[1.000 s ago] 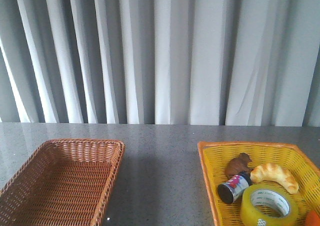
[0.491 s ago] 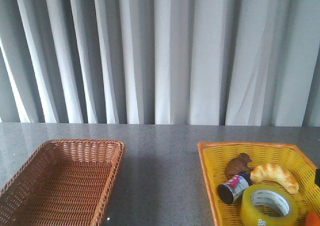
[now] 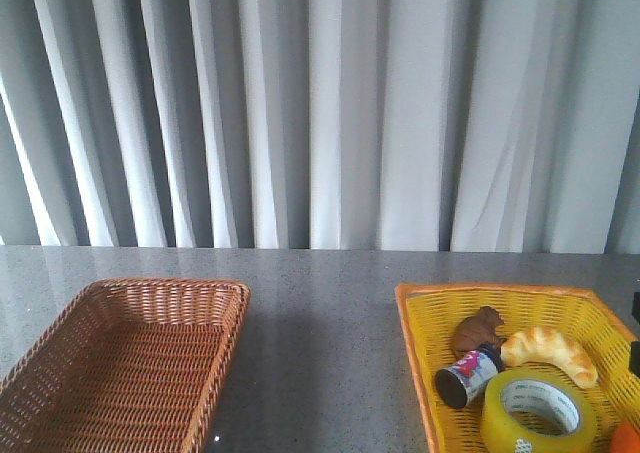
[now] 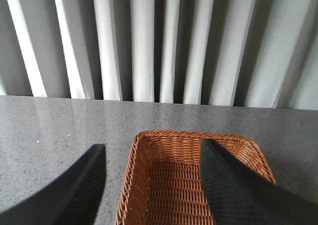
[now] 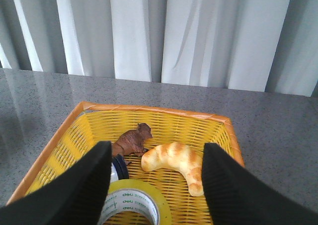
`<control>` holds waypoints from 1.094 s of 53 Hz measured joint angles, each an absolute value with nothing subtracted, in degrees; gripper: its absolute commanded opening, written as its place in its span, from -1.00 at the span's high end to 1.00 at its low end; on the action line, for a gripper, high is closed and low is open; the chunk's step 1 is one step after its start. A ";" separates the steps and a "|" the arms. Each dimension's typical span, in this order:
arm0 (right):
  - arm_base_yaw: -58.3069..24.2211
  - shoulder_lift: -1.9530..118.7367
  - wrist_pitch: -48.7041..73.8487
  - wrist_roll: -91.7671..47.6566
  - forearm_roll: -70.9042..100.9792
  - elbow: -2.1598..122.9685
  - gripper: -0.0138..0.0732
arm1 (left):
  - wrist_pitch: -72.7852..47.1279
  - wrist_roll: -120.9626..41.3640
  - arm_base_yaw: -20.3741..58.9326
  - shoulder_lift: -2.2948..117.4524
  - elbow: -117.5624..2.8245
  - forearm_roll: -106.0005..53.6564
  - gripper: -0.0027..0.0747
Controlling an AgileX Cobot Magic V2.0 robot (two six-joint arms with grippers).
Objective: Transfer tape with both arms
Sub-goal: 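Lower the right gripper into the yellow basket onto the yellow tape roll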
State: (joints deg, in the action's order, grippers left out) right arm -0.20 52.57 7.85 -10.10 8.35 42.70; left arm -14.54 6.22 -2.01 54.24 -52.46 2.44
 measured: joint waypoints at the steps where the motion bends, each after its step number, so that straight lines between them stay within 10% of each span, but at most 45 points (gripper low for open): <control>1: -0.20 52.57 7.85 -10.10 8.48 42.70 -0.38 | -14.54 6.22 -2.01 54.24 -52.46 2.44 -0.47; 22: -0.20 55.32 10.35 -10.73 9.18 46.60 -0.36 | -14.59 6.22 -2.01 54.24 -52.46 2.44 -0.36; 44: -0.20 84.83 54.62 -6.92 5.26 82.93 -0.36 | -17.82 6.22 -2.01 54.24 -52.46 2.45 -0.27; 58: -0.20 94.69 60.36 -4.38 2.38 86.96 -0.36 | -21.45 6.22 -2.01 54.24 -52.46 2.45 -0.27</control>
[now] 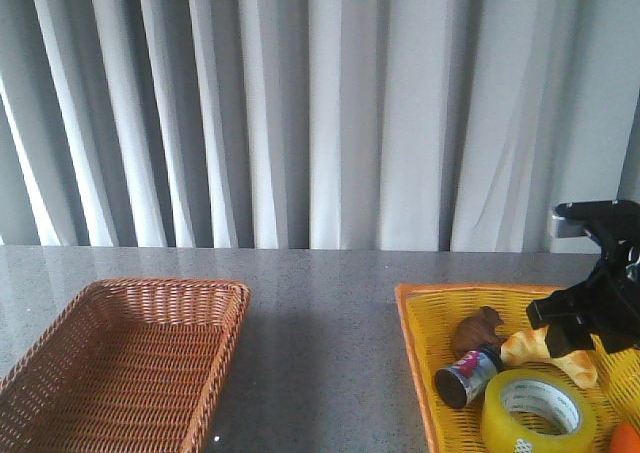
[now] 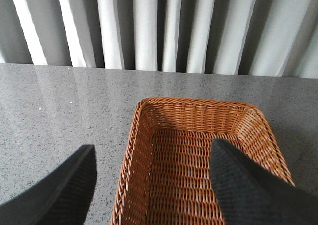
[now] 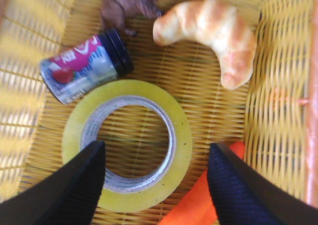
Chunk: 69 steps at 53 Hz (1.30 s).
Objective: Transfer tape with both arms
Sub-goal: 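Lower the right gripper into the yellow basket onto the yellow tape roll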
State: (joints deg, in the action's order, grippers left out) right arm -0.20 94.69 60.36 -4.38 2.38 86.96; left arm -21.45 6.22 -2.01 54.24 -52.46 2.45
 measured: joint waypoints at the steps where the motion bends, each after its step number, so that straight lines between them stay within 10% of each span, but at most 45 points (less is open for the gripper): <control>1: -0.20 95.29 60.66 -4.33 2.38 86.96 -0.36 | -21.57 6.22 -2.01 54.24 -52.46 2.45 -0.27; 46: -0.20 107.97 61.05 -1.83 -3.01 86.96 -0.34 | -22.22 6.22 -2.01 54.24 -52.46 2.45 -0.27; 69: -0.20 109.28 58.74 -1.64 -3.43 87.02 0.35 | -22.50 6.22 -2.01 54.24 -52.46 2.45 -0.27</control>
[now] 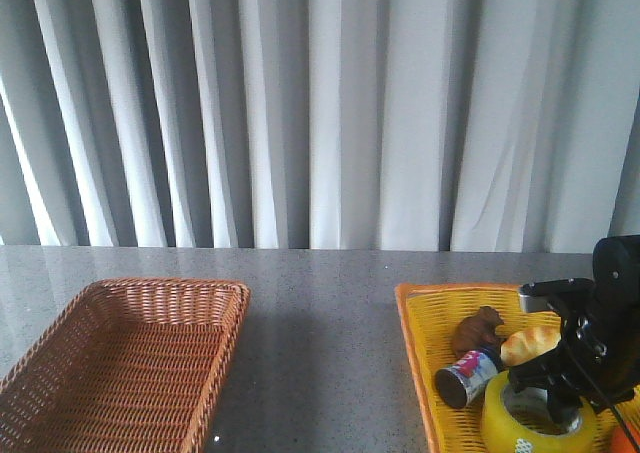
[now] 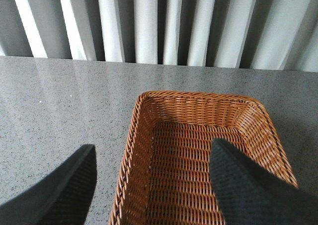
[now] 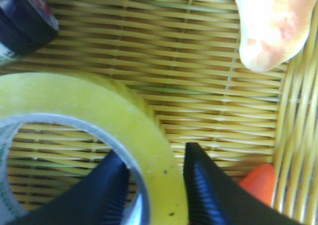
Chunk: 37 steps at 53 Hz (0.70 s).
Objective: Transfer tape with both arms
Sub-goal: 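Lower the right gripper into the yellow basket onto the yellow tape roll, then close the right gripper on the tape roll rim and lift it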
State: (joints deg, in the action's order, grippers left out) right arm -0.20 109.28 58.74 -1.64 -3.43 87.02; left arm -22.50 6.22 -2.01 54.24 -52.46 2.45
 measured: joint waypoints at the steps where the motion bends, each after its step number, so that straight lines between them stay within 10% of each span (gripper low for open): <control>1: -0.20 109.28 58.74 -1.64 -3.35 87.02 0.39 | -22.58 6.22 -2.01 54.24 -52.46 2.45 -0.27; 37: -0.21 105.07 61.87 -1.62 -3.33 92.10 0.54 | -22.71 6.22 -2.01 54.24 -52.46 2.45 -0.27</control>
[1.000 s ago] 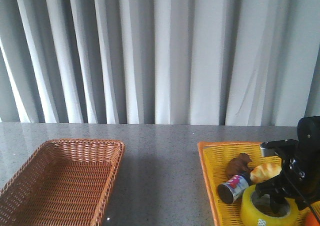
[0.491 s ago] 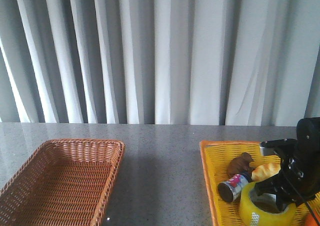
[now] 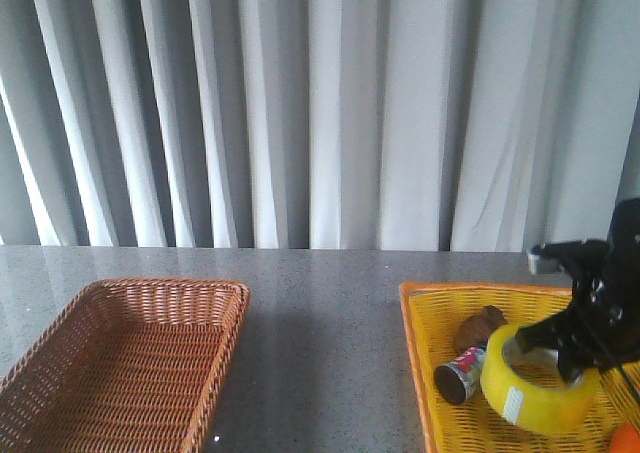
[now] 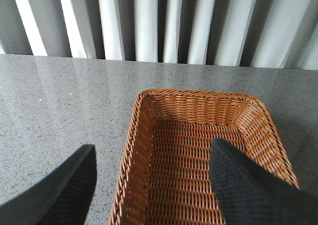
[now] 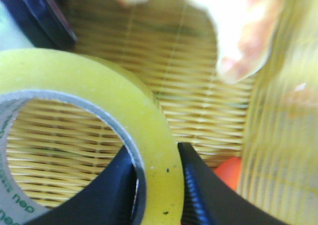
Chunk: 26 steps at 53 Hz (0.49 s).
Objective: Transfer tape with both arms
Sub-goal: 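Close the right gripper on the tape roll rim and lift it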
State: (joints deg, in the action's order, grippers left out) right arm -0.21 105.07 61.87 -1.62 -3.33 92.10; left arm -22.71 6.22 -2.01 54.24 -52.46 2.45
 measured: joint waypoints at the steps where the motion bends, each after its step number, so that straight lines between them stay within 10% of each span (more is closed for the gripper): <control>1: -0.21 104.48 62.17 -1.62 -2.99 93.29 0.54 | -22.71 6.22 -2.01 54.24 -52.46 2.45 -0.27; 26: -5.63 99.01 68.73 -14.49 14.29 109.14 0.45 | -22.71 6.22 -1.84 54.24 -52.46 2.50 -0.27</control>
State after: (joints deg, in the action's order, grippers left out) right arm -5.63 99.01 68.73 -14.49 14.29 109.14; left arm -22.71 6.22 -1.84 54.24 -52.46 2.50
